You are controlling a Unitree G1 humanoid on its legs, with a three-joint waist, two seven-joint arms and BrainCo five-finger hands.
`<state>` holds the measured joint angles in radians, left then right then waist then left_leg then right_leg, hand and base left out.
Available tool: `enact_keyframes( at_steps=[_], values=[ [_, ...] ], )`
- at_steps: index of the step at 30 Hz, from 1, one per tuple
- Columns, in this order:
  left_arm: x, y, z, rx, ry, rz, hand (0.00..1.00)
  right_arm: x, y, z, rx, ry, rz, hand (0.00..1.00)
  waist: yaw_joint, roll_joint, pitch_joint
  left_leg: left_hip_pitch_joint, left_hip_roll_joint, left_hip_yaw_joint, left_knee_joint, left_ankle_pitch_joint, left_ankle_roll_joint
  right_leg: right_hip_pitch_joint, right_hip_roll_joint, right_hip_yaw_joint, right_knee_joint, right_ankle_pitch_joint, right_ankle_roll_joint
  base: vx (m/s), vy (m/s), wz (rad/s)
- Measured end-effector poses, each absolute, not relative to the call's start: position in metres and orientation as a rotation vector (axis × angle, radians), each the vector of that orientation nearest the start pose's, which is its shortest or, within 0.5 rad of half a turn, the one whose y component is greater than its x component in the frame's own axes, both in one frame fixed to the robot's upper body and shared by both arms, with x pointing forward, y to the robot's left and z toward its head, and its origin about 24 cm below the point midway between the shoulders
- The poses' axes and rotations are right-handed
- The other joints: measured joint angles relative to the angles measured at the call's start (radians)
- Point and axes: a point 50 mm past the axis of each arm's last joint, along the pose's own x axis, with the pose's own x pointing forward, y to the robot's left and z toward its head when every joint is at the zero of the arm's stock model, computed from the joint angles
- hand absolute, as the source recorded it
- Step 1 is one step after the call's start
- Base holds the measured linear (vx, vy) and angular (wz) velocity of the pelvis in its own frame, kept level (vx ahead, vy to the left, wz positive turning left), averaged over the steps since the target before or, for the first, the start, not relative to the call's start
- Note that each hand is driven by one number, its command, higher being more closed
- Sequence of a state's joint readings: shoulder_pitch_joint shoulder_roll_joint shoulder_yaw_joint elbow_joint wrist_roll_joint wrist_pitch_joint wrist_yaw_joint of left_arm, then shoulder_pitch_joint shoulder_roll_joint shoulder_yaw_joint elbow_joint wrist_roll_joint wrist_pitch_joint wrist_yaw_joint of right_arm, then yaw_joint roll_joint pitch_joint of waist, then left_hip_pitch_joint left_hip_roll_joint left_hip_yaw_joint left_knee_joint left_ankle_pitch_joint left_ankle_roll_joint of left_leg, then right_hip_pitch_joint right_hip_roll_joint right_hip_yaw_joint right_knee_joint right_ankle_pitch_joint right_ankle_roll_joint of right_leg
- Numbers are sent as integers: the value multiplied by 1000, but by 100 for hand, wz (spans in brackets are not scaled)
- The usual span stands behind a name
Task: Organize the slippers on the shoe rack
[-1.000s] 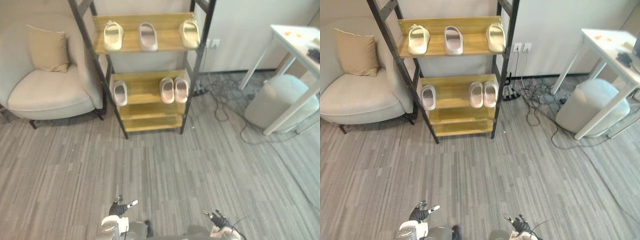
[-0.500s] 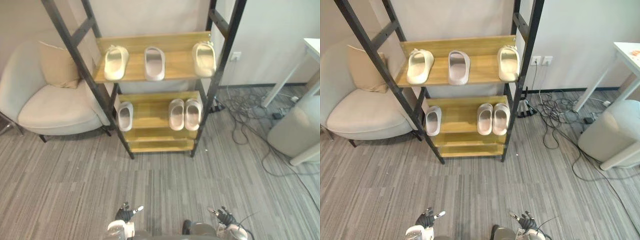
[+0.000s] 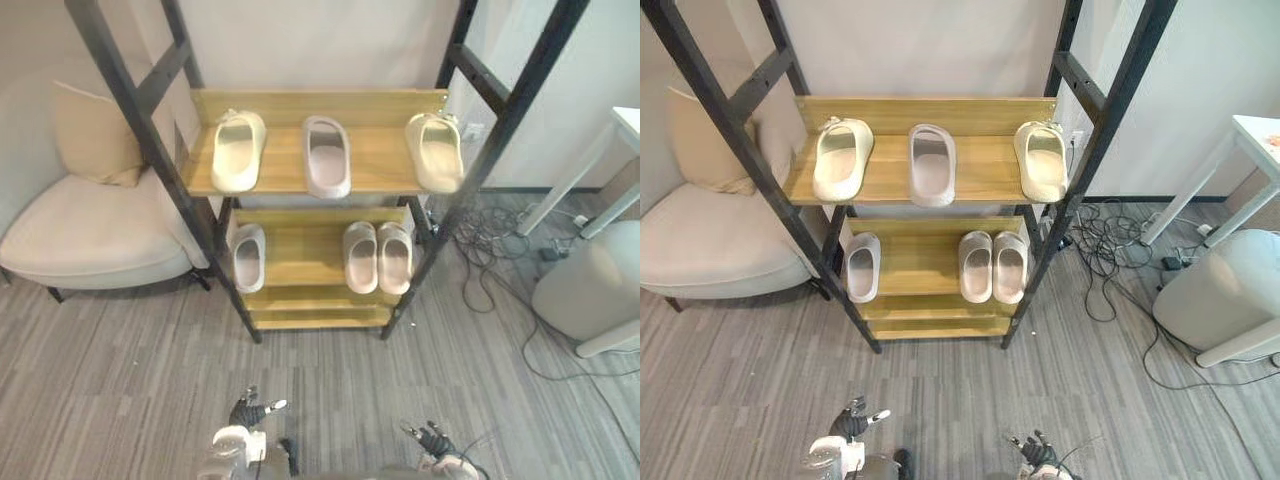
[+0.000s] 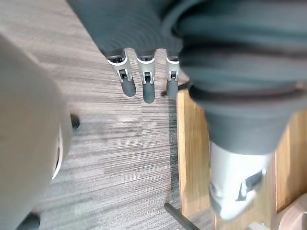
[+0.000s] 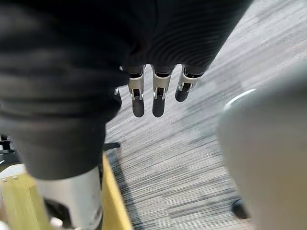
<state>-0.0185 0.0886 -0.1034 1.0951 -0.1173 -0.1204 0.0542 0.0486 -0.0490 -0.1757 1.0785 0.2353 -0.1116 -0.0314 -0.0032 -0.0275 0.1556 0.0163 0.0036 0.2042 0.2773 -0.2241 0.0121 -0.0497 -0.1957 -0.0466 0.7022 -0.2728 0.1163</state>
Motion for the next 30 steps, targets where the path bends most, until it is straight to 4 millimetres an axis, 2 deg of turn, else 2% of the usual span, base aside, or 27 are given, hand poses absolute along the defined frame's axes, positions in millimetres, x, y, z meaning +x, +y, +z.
enact_keyframes(
  at_steps=[3, 5, 6, 7, 8, 9, 10, 11, 13, 18, 20, 22, 25, 28, 30],
  values=[
    [132, 176, -153, 70, 969, 63, 0, 107, -194, -158, 232, 987, -359, 0, 3, 1, -5, 63, 8, -25, -40, -2, 1, -24, 18, -48, -18, -41, -14, 345, 21, 36],
    [128, 178, -154, 69, 979, 70, 0, 109, -197, -157, 227, 979, -359, 0, 2, 22, -1, 91, 43, -57, -58, 0, -2, -39, 59, -67, -188, -40, -29, 331, -115, 38],
    [127, 178, -154, 71, 981, 71, 0, 109, -197, -157, 227, 979, -359, 0, 2, 20, -3, 93, 44, -58, -59, 1, -5, -38, 60, -70, -232, -27, -32, 249, -156, 26],
    [125, 184, -154, 84, 983, 79, 0, 105, -193, -159, 234, 995, -356, 0, 4, -12, -23, 93, 21, -71, -67, 3, -17, -36, 50, -69, -384, 140, -54, 205, -155, 21],
    [125, 182, -155, 79, 994, 79, 0, 105, -193, -159, 242, 997, -361, 0, 1, -4, -23, 102, 25, -86, -72, -8, -36, -24, 54, -79, -382, 124, -45, 262, -174, 21],
    [123, 176, -157, 69, 1002, 68, 0, 102, -201, -159, 223, 999, -373, 0, -1, 35, -31, 118, 53, -88, -88, -4, -46, 7, 80, -87, -427, 140, -64, 213, -123, 7],
    [122, 173, -157, 63, 1004, 66, 0, 101, -203, -159, 218, 1001, -377, 0, 2, 45, -35, 126, 58, -85, -96, -3, -49, 20, 87, -86, -449, 141, -65, 287, -155, -10],
    [117, 167, -159, 49, 1019, 61, 0, 99, -208, -159, 206, 1008, -384, 0, 3, 67, -42, 147, 71, -81, -117, -1, -51, 50, 106, -87, -490, 150, -70, 206, -122, -15],
    [114, 163, -161, 42, 1032, 53, 0, 97, -210, -159, 202, 1016, -389, 0, 0, 81, -52, 173, 78, -83, -139, 10, -68, 92, 120, -88, -540, 158, -73, 145, -96, -8],
    [117, 163, -160, 57, 1024, 40, 0, 96, -209, -160, 207, 1021, -393, 0, 0, 73, -53, 177, 80, -106, -155, 12, -70, 139, 137, -86, -651, 210, -66, 44, -7, -1],
    [118, 166, -159, 64, 1020, 43, 0, 96, -208, -160, 208, 1020, -391, 0, 0, 63, -48, 177, 73, -106, -154, 12, -70, 155, 135, -85, -685, 231, -63, -26, 65, -3],
    [118, 171, -159, 79, 1023, 50, 0, 96, -202, -161, 217, 1028, -380, 0, 3, 37, -48, 178, 59, -106, -153, 12, -70, 175, 125, -81, -727, 259, -57, -65, 92, -3],
    [116, 176, -160, 91, 1029, 54, 0, 96, -201, -161, 213, 1030, -370, 0, 3, 25, -48, 177, 46, -105, -152, 12, -70, 181, 114, -76, -747, 274, -49, -68, 80, -3],
    [113, 181, -160, 104, 1042, 61, 0, 98, -199, -160, 200, 1019, -351, 0, 5, 21, -46, 176, 35, -101, -153, 12, -70, 179, 106, -54, -768, 300, -46, -99, 77, -18],
    [113, 181, -160, 114, 1043, 56, 0, 110, -202, -149, 177, 917, -345, 0, 3, 23, -46, 161, 36, -98, -165, 11, -69, 160, 108, -43, -779, 320, -44, -119, 21, -10]
  ],
)
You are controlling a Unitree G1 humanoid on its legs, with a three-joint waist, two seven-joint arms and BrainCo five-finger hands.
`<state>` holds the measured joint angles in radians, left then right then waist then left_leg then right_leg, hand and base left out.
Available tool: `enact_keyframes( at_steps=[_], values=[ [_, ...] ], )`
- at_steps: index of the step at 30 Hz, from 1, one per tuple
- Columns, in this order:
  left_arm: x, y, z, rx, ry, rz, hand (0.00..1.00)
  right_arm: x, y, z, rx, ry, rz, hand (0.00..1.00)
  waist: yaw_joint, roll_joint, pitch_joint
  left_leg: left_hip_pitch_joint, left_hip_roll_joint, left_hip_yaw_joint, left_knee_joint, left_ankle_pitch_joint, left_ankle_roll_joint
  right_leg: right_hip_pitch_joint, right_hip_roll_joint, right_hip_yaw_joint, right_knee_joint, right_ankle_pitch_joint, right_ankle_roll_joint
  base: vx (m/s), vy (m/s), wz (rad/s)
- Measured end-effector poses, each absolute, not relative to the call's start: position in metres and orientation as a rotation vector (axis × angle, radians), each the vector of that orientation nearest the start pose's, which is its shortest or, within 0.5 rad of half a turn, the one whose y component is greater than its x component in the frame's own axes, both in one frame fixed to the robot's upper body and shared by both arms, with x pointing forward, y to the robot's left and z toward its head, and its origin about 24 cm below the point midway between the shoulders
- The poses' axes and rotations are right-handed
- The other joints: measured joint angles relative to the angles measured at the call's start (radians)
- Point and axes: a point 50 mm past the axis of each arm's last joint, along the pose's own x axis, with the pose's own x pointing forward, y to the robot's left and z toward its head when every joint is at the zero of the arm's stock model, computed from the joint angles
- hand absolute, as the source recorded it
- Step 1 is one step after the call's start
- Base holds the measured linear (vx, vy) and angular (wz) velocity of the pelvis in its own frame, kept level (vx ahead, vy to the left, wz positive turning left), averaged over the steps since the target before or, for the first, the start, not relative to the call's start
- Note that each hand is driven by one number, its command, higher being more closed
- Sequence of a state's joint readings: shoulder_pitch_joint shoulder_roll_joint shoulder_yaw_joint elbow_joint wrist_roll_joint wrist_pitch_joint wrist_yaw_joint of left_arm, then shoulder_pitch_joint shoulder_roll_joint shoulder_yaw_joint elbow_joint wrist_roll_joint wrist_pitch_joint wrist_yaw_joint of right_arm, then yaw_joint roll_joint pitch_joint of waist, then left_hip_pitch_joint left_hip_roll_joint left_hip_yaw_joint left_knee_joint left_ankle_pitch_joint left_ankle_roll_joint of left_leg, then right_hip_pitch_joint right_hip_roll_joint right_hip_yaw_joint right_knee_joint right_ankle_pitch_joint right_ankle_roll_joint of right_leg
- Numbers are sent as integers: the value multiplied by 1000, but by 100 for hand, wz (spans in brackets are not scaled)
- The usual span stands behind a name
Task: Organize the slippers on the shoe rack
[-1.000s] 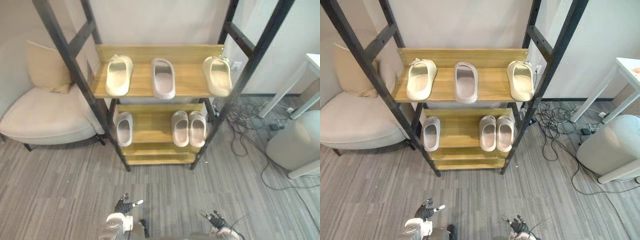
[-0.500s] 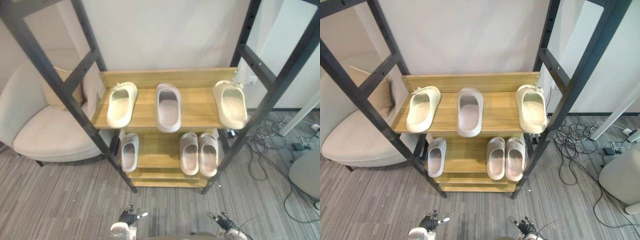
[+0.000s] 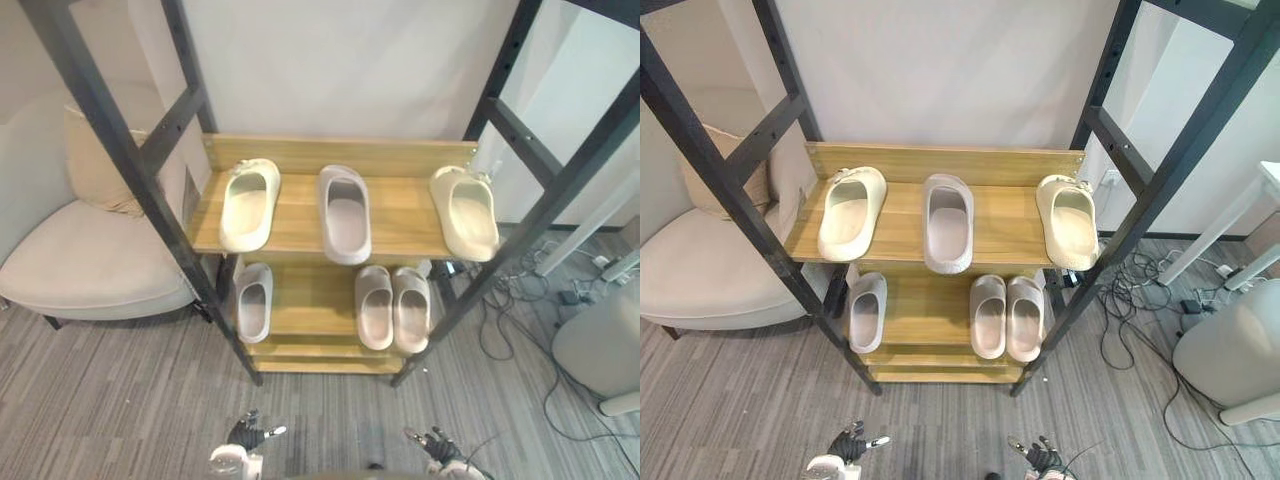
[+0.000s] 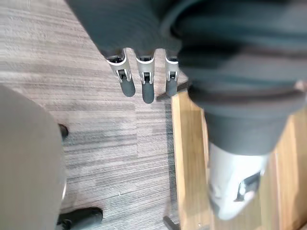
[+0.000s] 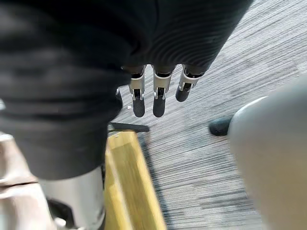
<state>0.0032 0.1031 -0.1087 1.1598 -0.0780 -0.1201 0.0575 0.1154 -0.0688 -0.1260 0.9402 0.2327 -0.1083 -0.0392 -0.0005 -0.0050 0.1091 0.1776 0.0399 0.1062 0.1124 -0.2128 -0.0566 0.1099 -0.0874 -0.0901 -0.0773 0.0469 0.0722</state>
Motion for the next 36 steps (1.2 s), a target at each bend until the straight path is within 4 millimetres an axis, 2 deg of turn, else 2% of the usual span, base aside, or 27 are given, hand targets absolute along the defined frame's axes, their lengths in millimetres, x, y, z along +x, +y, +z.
enact_keyframes(
  at_steps=[2, 3, 4, 6, 8, 10, 11, 12, 15, 16, 17, 19, 22, 25, 28, 30, 36],
  values=[
    [115, 181, -159, 117, 1034, 53, 0, 121, -206, -136, 150, 827, -344, 0, -2, 2, 1, -4, 4, 10, -14, -3, 4, -18, 7, 12, -1, 10, 0, -107, -10, -24],
    [116, 180, -159, 121, 1026, 50, 0, 139, -214, -111, 71, 678, -325, 0, -3, 2, 2, -5, 10, 28, -29, -3, 4, -36, 17, 37, -11, 31, -3, -114, -22, -40],
    [116, 180, -159, 122, 1025, 50, 0, 142, -215, -106, 59, 651, -324, 0, -3, 2, 2, -6, 10, 33, -29, -3, 4, -39, 19, 42, -11, 33, -3, -146, -50, -50],
    [114, 179, -159, 138, 1026, 32, 0, 156, -231, -60, -49, 425, -357, 0, -21, 4, -1, -3, 19, 50, -27, -4, 3, -45, 26, 62, -11, 37, -5, -89, -54, -25],
    [113, 178, -159, 146, 1028, 20, 0, 158, -239, -42, -97, 348, -388, 0, -32, 5, -2, -4, 22, 51, -28, -6, 0, -46, 29, 64, -11, 39, -6, -40, -33, -6],
    [110, 177, -160, 157, 1027, 9, 0, 156, -251, -16, -219, 252, -450, 0, -44, 8, -8, -12, 30, 56, -29, -7, -5, -58, 37, 71, -11, 43, -12, -28, -46, -10],
    [110, 177, -160, 157, 1028, 8, 0, 156, -252, -14, -227, 245, -455, 0, -46, 9, -10, -14, 31, 58, -29, -7, -5, -60, 38, 72, -11, 44, -13, -4, -46, -15],
    [109, 176, -160, 158, 1032, 0, 0, 157, -253, -4, -260, 204, -465, 0, -52, 14, -16, -21, 35, 67, -29, -5, -8, -73, 42, 80, -11, 47, -15, 24, -41, -19],
    [106, 174, -161, 155, 1038, -5, 0, 160, -249, 13, -303, 132, -473, 0, -53, 24, -21, -17, 37, 74, -29, -3, -9, -76, 51, 90, -11, 52, -15, 32, -26, -12],
    [106, 173, -161, 157, 1036, -12, 0, 165, -242, 28, -306, 59, -464, 0, -53, 27, -23, -15, 38, 74, -29, -3, -10, -75, 54, 92, -11, 52, -16, 23, -13, -5],
    [106, 173, -161, 157, 1036, -13, 0, 166, -240, 31, -308, 47, -459, 0, -53, 27, -23, -15, 38, 74, -29, -3, -10, -75, 54, 91, -11, 52, -16, 0, 0, 0],
    [107, 171, -161, 168, 1032, -29, 0, 174, -227, 51, -324, -62, -414, 0, -50, 27, -23, -17, 38, 70, -29, -3, -9, -75, 54, 89, -11, 52, -15, -1, -6, 2],
    [107, 170, -161, 175, 1033, -40, 0, 180, -217, 62, -311, -125, -377, 0, -48, 25, -24, -19, 37, 63, -28, -3, -9, -72, 51, 77, -11, 52, -15, -12, -5, 7],
    [107, 171, -161, 187, 1032, -57, 0, 195, -205, 75, -298, -209, -319, 0, -45, 17, -24, -19, 35, 42, -28, 2, -8, -63, 47, 61, -11, 51, -15, -20, -9, 20],
    [110, 170, -160, 195, 1023, -76, 0, 210, -194, 91, -308, -300, -240, 0, -28, 11, -22, -12, 35, 21, -27, 6, -9, -46, 45, 42, -11, 49, -14, -22, -8, 20],
    [114, 169, -159, 199, 1013, -83, 0, 220, -185, 101, -293, -358, -173, 0, -6, 7, -20, -2, 35, 15, -31, 12, -9, -35, 44, 36, -11, 48, -15, -34, -3, 10],
    [117, 173, -157, 206, 1002, -77, 0, 237, -176, 118, -269, -439, -124, 0, 5, -14, -7, -1, 29, -36, -45, 31, -9, -14, 34, -10, -11, 44, -16, -32, -13, 24]
  ],
)
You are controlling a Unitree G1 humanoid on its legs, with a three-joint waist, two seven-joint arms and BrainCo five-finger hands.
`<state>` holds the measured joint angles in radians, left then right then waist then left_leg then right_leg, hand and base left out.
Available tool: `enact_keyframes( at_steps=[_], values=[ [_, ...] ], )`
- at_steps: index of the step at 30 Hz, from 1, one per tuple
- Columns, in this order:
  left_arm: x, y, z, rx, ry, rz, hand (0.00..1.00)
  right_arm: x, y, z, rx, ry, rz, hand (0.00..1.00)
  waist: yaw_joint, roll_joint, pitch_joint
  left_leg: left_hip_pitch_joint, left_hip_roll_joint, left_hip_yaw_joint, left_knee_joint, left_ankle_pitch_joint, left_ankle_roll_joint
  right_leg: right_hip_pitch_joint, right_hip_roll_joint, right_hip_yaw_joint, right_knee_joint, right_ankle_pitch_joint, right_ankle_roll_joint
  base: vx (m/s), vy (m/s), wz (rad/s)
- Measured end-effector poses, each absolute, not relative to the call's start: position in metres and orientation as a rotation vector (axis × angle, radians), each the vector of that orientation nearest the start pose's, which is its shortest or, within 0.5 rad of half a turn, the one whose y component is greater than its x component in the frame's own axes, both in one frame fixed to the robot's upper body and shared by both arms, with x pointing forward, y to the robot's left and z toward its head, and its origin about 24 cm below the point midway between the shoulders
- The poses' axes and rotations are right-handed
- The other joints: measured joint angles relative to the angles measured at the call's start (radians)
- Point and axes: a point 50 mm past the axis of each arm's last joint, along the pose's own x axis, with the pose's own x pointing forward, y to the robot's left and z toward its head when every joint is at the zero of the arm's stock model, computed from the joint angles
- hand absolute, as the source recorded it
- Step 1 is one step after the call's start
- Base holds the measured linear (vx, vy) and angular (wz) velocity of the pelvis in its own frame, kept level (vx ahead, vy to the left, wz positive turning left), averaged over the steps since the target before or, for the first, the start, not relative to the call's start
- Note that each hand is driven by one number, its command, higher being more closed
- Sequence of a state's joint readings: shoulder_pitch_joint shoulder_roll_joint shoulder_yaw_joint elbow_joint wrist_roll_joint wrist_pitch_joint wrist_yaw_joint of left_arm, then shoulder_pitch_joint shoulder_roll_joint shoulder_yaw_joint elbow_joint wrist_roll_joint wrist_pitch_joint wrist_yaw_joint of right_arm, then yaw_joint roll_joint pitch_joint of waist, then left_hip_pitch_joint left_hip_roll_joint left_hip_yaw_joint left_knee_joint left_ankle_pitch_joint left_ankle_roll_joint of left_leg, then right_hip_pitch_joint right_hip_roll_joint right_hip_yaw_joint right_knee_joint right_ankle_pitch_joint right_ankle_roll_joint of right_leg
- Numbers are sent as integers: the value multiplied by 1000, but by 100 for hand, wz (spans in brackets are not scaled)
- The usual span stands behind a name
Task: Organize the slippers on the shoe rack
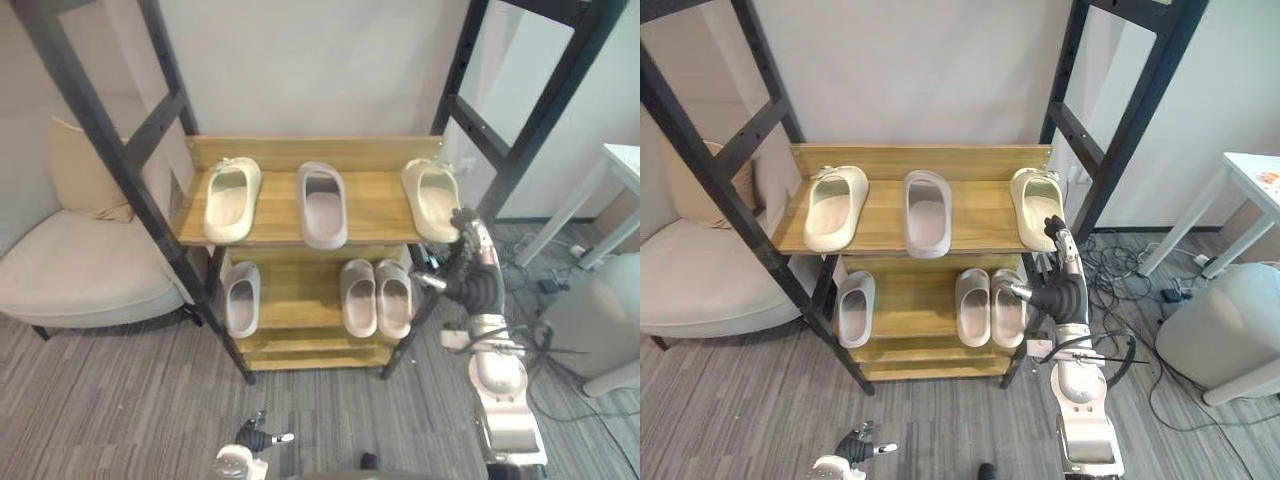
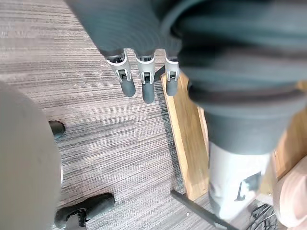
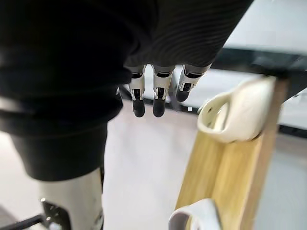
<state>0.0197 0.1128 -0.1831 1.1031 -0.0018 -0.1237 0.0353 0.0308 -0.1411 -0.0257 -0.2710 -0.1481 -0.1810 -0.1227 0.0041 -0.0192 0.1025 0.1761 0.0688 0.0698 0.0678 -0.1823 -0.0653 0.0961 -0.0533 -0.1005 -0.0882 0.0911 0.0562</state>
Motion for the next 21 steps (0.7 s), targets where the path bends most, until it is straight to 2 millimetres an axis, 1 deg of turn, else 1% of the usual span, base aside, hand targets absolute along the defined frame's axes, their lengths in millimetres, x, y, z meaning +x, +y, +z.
enact_keyframes(
  at_steps=[2, 5, 7, 8, 9, 11, 12, 16, 18, 19, 20, 21],
  values=[
    [118, 173, -157, 206, 996, -77, 0, 241, -176, 120, -275, -447, -119, 0, 3, -2, 1, 0, 0, -2, -4, 1, 0, 1, 0, -2, 0, 0, 0, -19, -7, 5],
    [118, 174, -157, 207, 996, -77, 0, 248, -178, 128, -299, -479, -115, 0, 3, -2, 2, 0, -4, -15, -18, 11, 2, 0, -4, -13, 0, -2, 2, 2, -8, 11],
    [119, 175, -156, 210, 993, -79, 0, 260, -182, 130, -334, -478, -113, 0, 3, -8, 4, -1, -5, -26, -22, 16, 2, 1, -5, -23, 0, -4, 3, 17, -6, 13],
    [119, 175, -156, 210, 993, -79, 0, 262, -182, 130, -337, -479, -113, 0, 4, -9, 5, -1, -5, -27, -22, 16, 2, 1, -5, -24, 0, -4, 3, 15, -2, 6],
    [119, 176, -156, 206, 994, -90, 0, 271, -183, 134, -349, -481, -116, 0, 5, -14, 9, -3, -5, -28, -22, 16, 1, 0, -5, -25, 0, -4, 3, 9, -1, 4],
    [119, 176, -156, 206, 993, -91, 0, 277, -184, 136, -355, -483, -121, 0, 6, -16, 11, -4, -5, -30, -23, 16, 1, -1, -5, -28, 0, -6, 3, 5, -1, 2],
    [119, 177, -156, 208, 993, -91, 0, 286, -184, 139, -359, -481, -127, 0, 7, -18, 12, -4, -5, -31, -27, 17, 2, -2, -5, -28, 0, -7, 2, 0, 0, 0],
    [120, 177, -155, 210, 990, -91, 0, 306, -190, 151, -401, -478, -152, 0, 11, -20, 12, -32, -10, -40, -30, 22, 5, -26, -9, -36, 0, -7, 3, 11, 0, 7],
    [122, 177, -155, 212, 986, -93, 0, 321, -194, 157, -430, -458, -169, 0, 13, -20, 14, -38, -11, -51, -30, 24, 4, -32, -10, -47, 0, -8, 2, 45, -5, 12],
    [122, 177, -155, 212, 986, -93, 0, 323, -194, 157, -434, -451, -171, 0, 14, -20, 14, -40, -10, -51, -30, 24, 4, -32, -10, -47, 0, -8, 2, 34, -5, 7],
    [122, 177, -155, 213, 985, -94, 0, 332, -194, 161, -443, -440, -174, 0, 16, -20, 14, -49, -10, -52, -30, 24, 4, -37, -9, -48, 0, -8, 2, 0, 0, 0],
    [123, 177, -155, 213, 984, -94, 0, 336, -193, 164, -449, -439, -174, 0, 19, -20, 14, -55, -11, -52, -30, 24, 4, -43, -10, -48, 0, -8, 2, 0, 0, 0]
  ],
)
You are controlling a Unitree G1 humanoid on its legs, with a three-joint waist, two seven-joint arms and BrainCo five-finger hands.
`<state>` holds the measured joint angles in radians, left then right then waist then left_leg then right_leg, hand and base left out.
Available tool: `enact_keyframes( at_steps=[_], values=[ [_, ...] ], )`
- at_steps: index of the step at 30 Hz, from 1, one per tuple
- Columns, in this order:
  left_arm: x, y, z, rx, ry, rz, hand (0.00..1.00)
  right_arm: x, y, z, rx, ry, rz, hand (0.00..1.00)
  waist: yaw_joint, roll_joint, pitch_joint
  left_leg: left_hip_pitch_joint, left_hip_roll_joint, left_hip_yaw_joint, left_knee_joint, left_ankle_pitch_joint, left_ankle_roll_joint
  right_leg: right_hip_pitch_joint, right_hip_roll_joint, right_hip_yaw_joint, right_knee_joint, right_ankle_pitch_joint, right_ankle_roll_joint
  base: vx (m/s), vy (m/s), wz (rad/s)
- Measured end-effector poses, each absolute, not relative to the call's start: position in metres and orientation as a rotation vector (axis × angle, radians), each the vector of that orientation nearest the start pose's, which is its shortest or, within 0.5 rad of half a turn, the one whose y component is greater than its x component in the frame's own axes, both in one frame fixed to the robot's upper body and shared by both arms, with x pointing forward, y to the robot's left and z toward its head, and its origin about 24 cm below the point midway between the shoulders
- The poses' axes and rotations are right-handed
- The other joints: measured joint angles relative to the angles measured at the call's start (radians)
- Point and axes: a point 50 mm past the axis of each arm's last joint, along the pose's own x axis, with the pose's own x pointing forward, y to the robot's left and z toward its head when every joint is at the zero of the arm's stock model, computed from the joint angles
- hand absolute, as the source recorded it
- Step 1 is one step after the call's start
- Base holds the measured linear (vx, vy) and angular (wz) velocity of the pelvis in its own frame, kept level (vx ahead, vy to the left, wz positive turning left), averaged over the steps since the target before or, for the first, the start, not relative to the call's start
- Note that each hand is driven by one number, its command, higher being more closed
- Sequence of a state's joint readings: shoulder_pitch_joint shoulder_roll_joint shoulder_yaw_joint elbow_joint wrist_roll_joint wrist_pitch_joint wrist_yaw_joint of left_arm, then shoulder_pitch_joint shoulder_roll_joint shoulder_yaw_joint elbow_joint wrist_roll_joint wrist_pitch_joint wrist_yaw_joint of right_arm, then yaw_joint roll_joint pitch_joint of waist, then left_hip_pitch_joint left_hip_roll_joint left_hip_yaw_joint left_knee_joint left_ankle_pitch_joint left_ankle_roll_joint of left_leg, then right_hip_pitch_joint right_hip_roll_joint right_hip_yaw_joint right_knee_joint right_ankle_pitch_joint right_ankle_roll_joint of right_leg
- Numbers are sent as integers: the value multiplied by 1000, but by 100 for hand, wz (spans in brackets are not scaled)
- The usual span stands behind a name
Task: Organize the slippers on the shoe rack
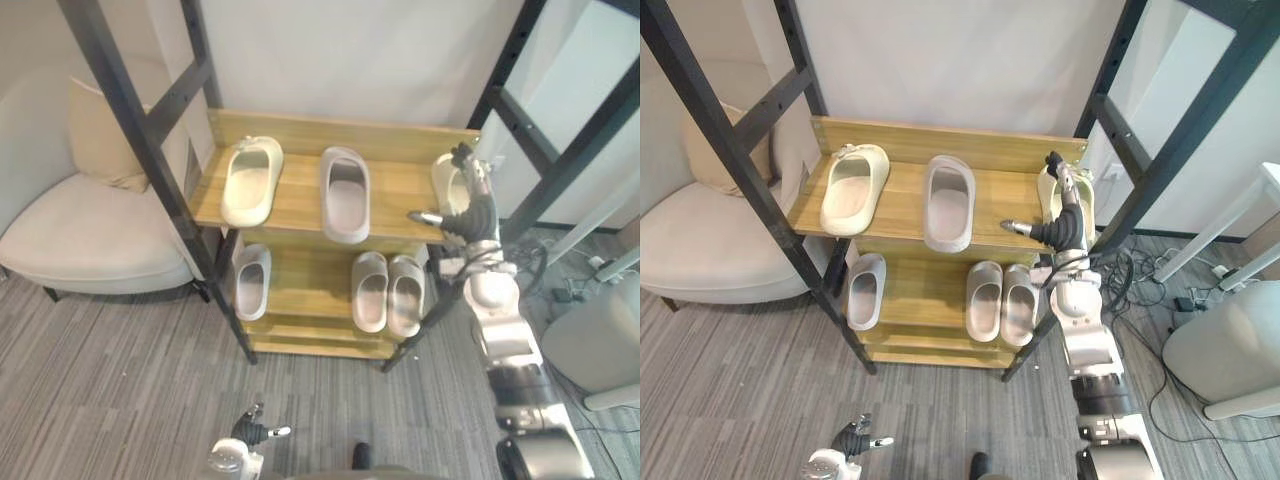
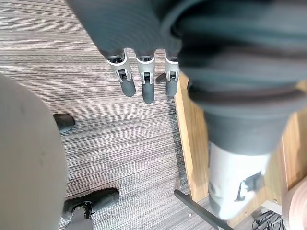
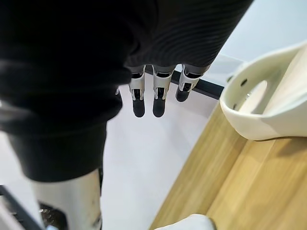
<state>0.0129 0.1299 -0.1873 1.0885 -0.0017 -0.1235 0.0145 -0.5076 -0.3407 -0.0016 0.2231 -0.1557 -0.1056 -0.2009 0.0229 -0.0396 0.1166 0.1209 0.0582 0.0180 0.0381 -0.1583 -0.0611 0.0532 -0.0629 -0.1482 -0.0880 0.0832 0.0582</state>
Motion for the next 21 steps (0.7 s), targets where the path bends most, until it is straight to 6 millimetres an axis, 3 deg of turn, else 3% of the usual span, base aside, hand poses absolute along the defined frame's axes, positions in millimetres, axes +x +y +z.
enact_keyframes(
  at_steps=[6, 16, 21],
  values=[
    [127, 176, -153, 212, 965, -95, 0, 362, -191, 184, -470, -424, -187, 0, 25, -2, 2, -20, -2, -11, 7, 0, 0, -17, -2, -8, 0, 0, 0, 11, -3, 4],
    [132, 178, -149, 194, 937, -77, 0, 383, -180, 199, -493, -408, -166, 0, 40, -6, 30, -46, -3, -31, 16, 0, 0, -25, -4, -19, 0, 0, -1, -16, -8, 5],
    [138, 181, -146, 178, 909, -56, 0, 397, -173, 195, -527, -328, -135, 0, 54, -14, 57, -66, -3, -45, 18, 1, -1, -37, -5, -29, 0, 0, -1, 19, -10, 9]
  ],
)
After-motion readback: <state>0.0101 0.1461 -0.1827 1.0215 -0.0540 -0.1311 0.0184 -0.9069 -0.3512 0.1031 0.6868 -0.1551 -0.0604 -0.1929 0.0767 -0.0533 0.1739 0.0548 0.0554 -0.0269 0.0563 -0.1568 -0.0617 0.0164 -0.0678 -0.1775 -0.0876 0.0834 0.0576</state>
